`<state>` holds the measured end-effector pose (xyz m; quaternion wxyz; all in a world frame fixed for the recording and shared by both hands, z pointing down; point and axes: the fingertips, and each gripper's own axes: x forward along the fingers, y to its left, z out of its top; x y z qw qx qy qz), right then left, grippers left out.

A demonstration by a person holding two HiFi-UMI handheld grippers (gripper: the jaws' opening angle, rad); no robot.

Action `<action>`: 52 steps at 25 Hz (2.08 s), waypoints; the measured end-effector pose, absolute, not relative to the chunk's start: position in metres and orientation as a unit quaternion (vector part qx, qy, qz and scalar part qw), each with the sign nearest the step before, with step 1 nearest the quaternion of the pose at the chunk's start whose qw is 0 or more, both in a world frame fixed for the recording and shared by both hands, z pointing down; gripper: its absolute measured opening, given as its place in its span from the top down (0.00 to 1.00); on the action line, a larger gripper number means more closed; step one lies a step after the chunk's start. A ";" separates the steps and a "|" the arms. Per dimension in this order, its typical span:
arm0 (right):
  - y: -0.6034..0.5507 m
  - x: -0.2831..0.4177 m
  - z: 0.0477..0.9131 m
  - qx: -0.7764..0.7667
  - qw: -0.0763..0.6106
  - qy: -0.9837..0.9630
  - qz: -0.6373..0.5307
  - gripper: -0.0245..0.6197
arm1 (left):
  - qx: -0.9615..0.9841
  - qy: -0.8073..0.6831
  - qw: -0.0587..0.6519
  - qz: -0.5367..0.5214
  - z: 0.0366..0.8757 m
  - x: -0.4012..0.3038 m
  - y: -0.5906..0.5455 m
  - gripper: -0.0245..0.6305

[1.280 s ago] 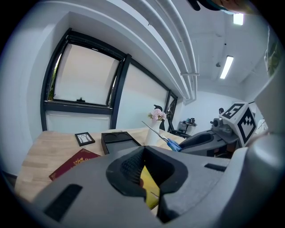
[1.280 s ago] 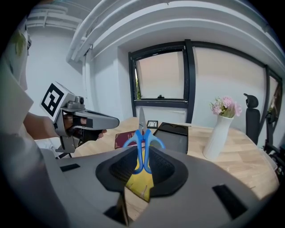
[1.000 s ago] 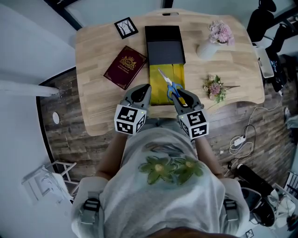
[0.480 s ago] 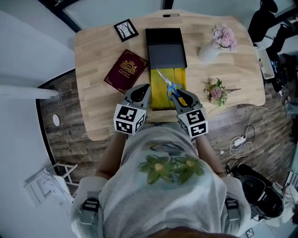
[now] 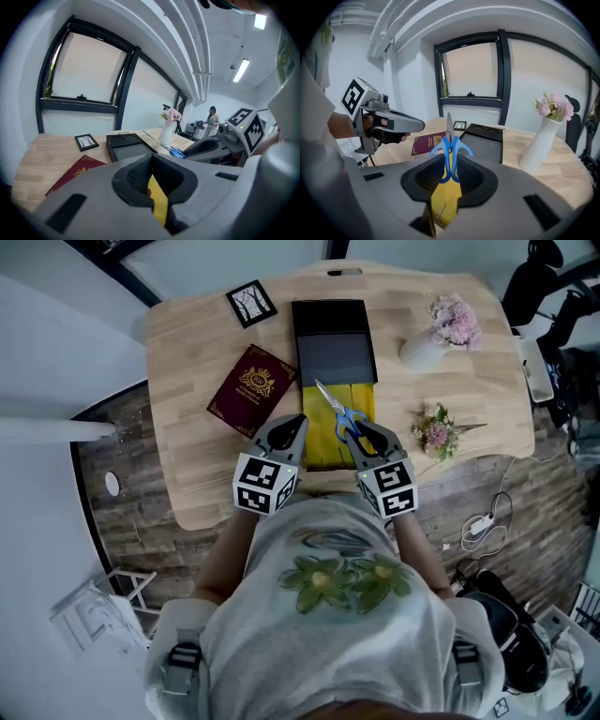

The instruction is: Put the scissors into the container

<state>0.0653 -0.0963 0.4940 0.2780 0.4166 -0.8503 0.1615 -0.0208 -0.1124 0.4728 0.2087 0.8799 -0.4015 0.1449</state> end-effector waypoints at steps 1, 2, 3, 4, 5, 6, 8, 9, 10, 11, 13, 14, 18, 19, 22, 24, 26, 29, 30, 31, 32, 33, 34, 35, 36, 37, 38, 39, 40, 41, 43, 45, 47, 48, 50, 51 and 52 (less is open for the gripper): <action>-0.098 0.065 0.495 0.416 0.278 -0.850 0.162 0.84 | 0.880 -0.400 0.209 0.145 0.473 -0.020 -0.113 0.95; -0.099 0.065 0.496 0.416 0.279 -0.850 0.162 0.84 | 0.881 -0.399 0.209 0.146 0.474 -0.019 -0.114 0.95; -0.100 0.064 0.497 0.415 0.279 -0.850 0.163 0.84 | 0.881 -0.398 0.210 0.147 0.474 -0.019 -0.115 0.95; -0.101 0.065 0.498 0.415 0.279 -0.850 0.164 0.84 | 0.881 -0.398 0.211 0.147 0.475 -0.019 -0.116 0.95; -0.101 0.065 0.499 0.414 0.280 -0.850 0.165 0.84 | 0.880 -0.399 0.212 0.148 0.476 -0.019 -0.116 0.95; -0.102 0.066 0.500 0.414 0.281 -0.850 0.166 0.84 | 0.879 -0.399 0.213 0.149 0.477 -0.019 -0.117 0.95; -0.103 0.067 0.504 0.413 0.283 -0.849 0.169 0.84 | 0.878 -0.400 0.216 0.150 0.480 -0.019 -0.117 0.95; -0.103 0.067 0.505 0.413 0.284 -0.849 0.169 0.84 | 0.878 -0.400 0.217 0.151 0.481 -0.019 -0.117 0.95; -0.103 0.068 0.506 0.413 0.284 -0.848 0.170 0.84 | 0.877 -0.400 0.217 0.152 0.482 -0.019 -0.117 0.95; -0.103 0.069 0.508 0.414 0.285 -0.848 0.171 0.84 | 0.877 -0.400 0.218 0.153 0.482 -0.019 -0.117 0.95; -0.104 0.070 0.511 0.415 0.286 -0.847 0.172 0.84 | 0.876 -0.400 0.219 0.154 0.484 -0.019 -0.118 0.95; -0.104 0.071 0.513 0.415 0.287 -0.846 0.173 0.84 | 0.876 -0.400 0.219 0.154 0.484 -0.019 -0.118 0.95; -0.104 0.071 0.518 0.412 0.290 -0.845 0.176 0.84 | 0.876 -0.401 0.220 0.155 0.486 -0.018 -0.119 0.95; -0.104 0.071 0.518 0.412 0.291 -0.846 0.176 0.84 | 0.875 -0.401 0.221 0.155 0.486 -0.018 -0.119 0.95; -0.104 0.070 0.521 0.409 0.294 -0.846 0.176 0.84 | 0.875 -0.400 0.222 0.157 0.488 -0.017 -0.119 0.95; -0.104 0.071 0.522 0.408 0.294 -0.846 0.177 0.84 | 0.875 -0.399 0.222 0.158 0.489 -0.015 -0.120 0.95; -0.105 0.071 0.524 0.408 0.294 -0.846 0.179 0.84 | 0.875 -0.399 0.222 0.159 0.489 -0.014 -0.120 0.95; -0.104 0.071 0.528 0.407 0.297 -0.844 0.183 0.84 | 0.875 -0.399 0.223 0.159 0.490 -0.014 -0.120 0.95; -0.103 0.071 0.530 0.407 0.299 -0.843 0.184 0.84 | 0.875 -0.399 0.224 0.160 0.490 -0.014 -0.120 0.95; -0.103 0.072 0.532 0.406 0.302 -0.843 0.185 0.84 | 0.875 -0.399 0.224 0.160 0.490 -0.015 -0.120 0.95; -0.102 0.072 0.534 0.405 0.304 -0.842 0.186 0.84 | 0.875 -0.399 0.224 0.161 0.491 -0.015 -0.120 0.95; -0.101 0.072 0.536 0.405 0.305 -0.841 0.186 0.84 | 0.875 -0.399 0.224 0.161 0.491 -0.015 -0.120 0.95; -0.101 0.073 0.537 0.405 0.307 -0.841 0.187 0.84 | 0.874 -0.399 0.225 0.161 0.491 -0.015 -0.119 0.95; -0.100 0.073 0.539 0.404 0.308 -0.840 0.188 0.84 | 0.874 -0.399 0.225 0.161 0.491 -0.015 -0.119 0.95; -0.100 0.073 0.540 0.404 0.309 -0.840 0.188 0.84 | 0.874 -0.399 0.225 0.161 0.491 -0.015 -0.119 0.95; -0.100 0.073 0.541 0.404 0.310 -0.840 0.189 0.84 | 0.874 -0.399 0.226 0.161 0.492 -0.015 -0.119 0.95; -0.100 0.074 0.542 0.404 0.312 -0.839 0.189 0.84 | 0.874 -0.398 0.226 0.162 0.492 -0.015 -0.119 0.95; -0.100 0.074 0.543 0.404 0.313 -0.839 0.190 0.84 | 0.874 -0.398 0.226 0.162 0.493 -0.015 -0.119 0.95; -0.100 0.074 0.544 0.404 0.314 -0.838 0.190 0.84 | 0.874 -0.398 0.226 0.162 0.493 -0.016 -0.119 0.95; -0.100 0.074 0.546 0.404 0.315 -0.838 0.190 0.84 | 0.874 -0.398 0.227 0.163 0.495 -0.016 -0.119 0.95; -0.101 0.074 0.549 0.404 0.317 -0.836 0.191 0.84 | 0.874 -0.398 0.227 0.162 0.497 -0.017 -0.120 0.95; -0.101 0.074 0.550 0.405 0.320 -0.835 0.191 0.84 | 0.874 -0.397 0.228 0.163 0.497 -0.018 -0.119 0.95; -0.101 0.074 0.551 0.405 0.321 -0.834 0.193 0.84 | 0.874 -0.398 0.228 0.163 0.496 -0.018 -0.120 0.95; -0.101 0.073 0.552 0.405 0.322 -0.834 0.194 0.84 | 0.874 -0.398 0.229 0.163 0.497 -0.019 -0.120 0.95; -0.101 0.073 0.556 0.404 0.325 -0.833 0.195 0.84 | 0.873 -0.397 0.229 0.163 0.498 -0.019 -0.121 0.95; -0.100 0.073 0.558 0.403 0.327 -0.832 0.196 0.84 | 0.873 -0.397 0.230 0.164 0.499 -0.019 -0.121 0.95; -0.100 0.073 0.559 0.403 0.328 -0.832 0.197 0.84 | 0.873 -0.397 0.230 0.164 0.499 -0.019 -0.121 0.95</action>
